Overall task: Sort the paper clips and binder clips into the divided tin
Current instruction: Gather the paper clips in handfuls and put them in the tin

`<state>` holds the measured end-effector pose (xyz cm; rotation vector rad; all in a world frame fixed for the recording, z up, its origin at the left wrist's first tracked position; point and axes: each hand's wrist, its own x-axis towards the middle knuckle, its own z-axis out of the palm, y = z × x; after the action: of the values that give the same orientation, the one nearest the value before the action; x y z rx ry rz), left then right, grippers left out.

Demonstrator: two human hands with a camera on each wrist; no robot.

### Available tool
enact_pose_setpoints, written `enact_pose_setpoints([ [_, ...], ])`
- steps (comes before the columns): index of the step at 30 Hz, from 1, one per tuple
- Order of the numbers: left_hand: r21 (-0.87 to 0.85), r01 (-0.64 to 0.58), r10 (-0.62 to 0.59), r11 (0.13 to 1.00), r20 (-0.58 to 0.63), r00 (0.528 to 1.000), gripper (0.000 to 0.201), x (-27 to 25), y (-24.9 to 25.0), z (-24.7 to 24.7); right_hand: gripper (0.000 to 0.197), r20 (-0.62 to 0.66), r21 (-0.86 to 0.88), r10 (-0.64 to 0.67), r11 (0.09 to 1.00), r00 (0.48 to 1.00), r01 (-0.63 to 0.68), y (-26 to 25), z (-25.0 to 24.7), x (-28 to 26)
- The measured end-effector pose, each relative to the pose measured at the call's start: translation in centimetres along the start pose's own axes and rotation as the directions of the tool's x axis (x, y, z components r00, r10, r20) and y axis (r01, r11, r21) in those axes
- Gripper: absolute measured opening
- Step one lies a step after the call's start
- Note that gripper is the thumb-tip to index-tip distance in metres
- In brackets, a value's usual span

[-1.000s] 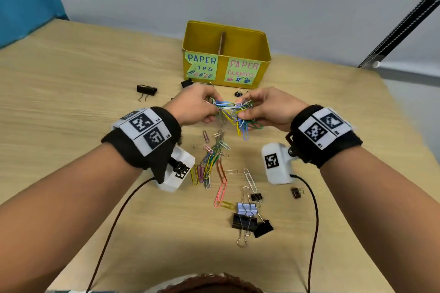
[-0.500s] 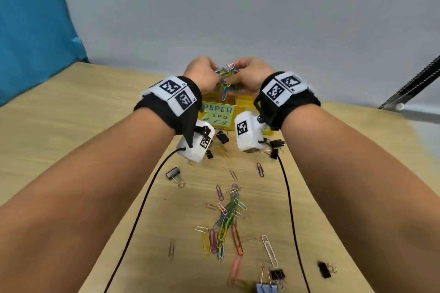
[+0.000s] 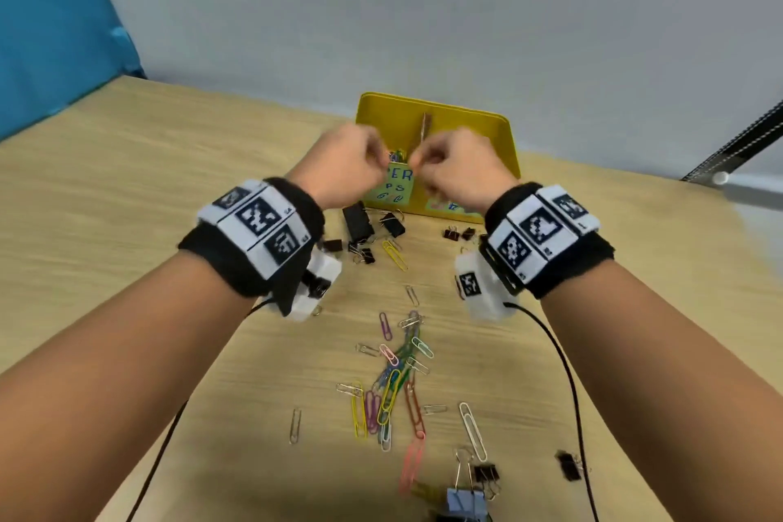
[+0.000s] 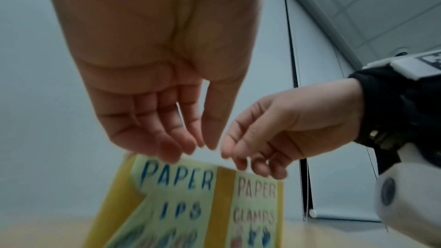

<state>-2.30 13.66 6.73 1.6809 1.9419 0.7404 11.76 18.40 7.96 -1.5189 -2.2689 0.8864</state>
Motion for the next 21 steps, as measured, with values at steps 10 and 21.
enact_pose_setpoints([
  [10, 0.468, -0.079, -0.149, 0.880, 0.430, 0.890, 0.047, -4.0, -4.3, 2.5, 0.038, 0.482, -0.462, 0.074, 0.868, 0.873, 0.182, 2.6, 5.9, -3.6],
  [21, 0.568, -0.173, -0.139, 0.805, 0.464, 0.875, 0.071, -4.0, -3.5, 3.5, 0.059, 0.258, -0.373, 0.020, 0.924, 0.966, 0.081, 1.4, 6.0, 0.3],
])
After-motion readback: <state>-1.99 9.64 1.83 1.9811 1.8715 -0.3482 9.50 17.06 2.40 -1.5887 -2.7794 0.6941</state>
